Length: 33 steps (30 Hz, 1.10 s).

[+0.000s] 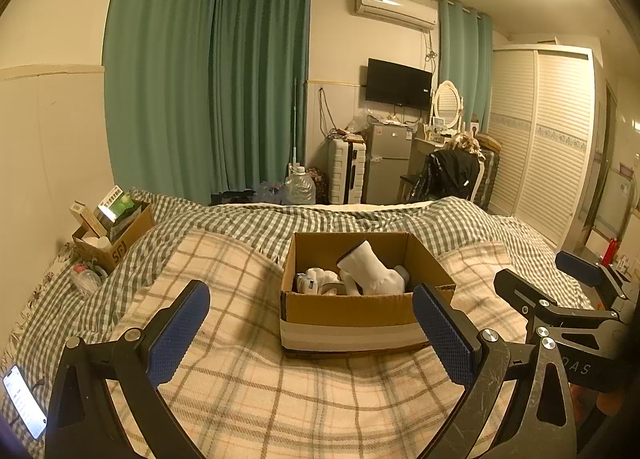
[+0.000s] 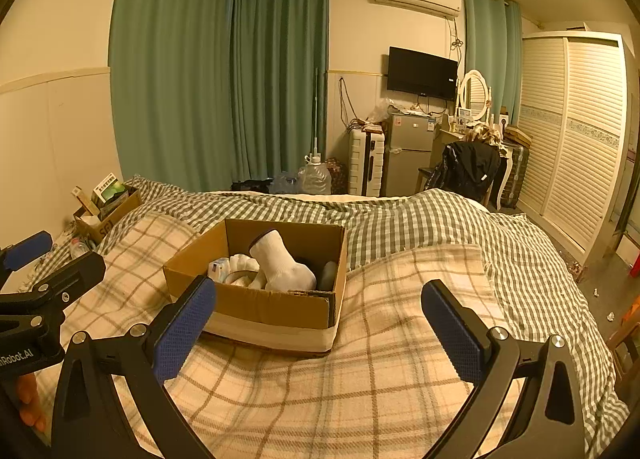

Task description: Organize objects

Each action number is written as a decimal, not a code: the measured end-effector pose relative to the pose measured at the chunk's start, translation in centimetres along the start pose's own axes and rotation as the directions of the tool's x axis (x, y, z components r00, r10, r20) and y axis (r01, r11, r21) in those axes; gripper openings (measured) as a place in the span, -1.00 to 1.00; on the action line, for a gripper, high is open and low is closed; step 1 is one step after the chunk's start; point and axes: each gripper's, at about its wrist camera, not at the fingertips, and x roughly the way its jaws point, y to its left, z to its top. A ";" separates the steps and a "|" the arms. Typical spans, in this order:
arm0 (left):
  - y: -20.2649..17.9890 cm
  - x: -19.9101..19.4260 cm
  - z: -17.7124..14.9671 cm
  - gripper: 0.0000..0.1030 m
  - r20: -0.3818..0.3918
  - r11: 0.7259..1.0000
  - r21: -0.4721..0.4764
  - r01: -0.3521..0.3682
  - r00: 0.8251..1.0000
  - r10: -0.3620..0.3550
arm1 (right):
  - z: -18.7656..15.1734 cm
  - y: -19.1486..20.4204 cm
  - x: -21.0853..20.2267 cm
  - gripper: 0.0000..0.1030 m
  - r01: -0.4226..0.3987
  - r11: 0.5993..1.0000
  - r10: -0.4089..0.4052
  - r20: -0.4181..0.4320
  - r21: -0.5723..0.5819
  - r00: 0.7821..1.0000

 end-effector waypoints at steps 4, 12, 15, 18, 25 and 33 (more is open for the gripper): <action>-0.1 0.0 0.1 1.00 -0.001 1.000 0.004 0.001 1.000 -0.001 | -0.1 0.0 0.1 0.99 -0.003 1.000 0.003 -0.002 0.004 1.000; -0.1 0.0 0.2 1.00 -0.002 1.000 0.003 -0.001 1.000 0.001 | 0.0 -0.1 0.1 0.99 -0.003 1.000 0.003 -0.005 0.009 1.000; -0.1 0.0 0.2 1.00 0.002 1.000 -0.001 -0.006 1.000 0.006 | -0.1 -0.1 0.1 0.99 -0.002 1.000 0.003 -0.007 0.009 1.000; 0.0 0.1 0.2 1.00 0.002 1.000 -0.002 -0.011 1.000 0.011 | -0.1 -0.1 0.1 0.99 -0.002 1.000 0.002 -0.009 0.008 1.000; 0.2 0.3 0.1 1.00 -0.010 0.999 -0.002 -0.032 0.999 0.032 | -0.2 -0.1 0.2 0.99 -0.004 1.000 0.005 -0.011 0.009 1.000; 0.3 0.1 0.1 1.00 -0.001 0.999 0.000 -0.036 0.999 0.036 | -0.3 0.1 0.2 0.99 -0.003 1.000 0.003 -0.015 0.008 1.000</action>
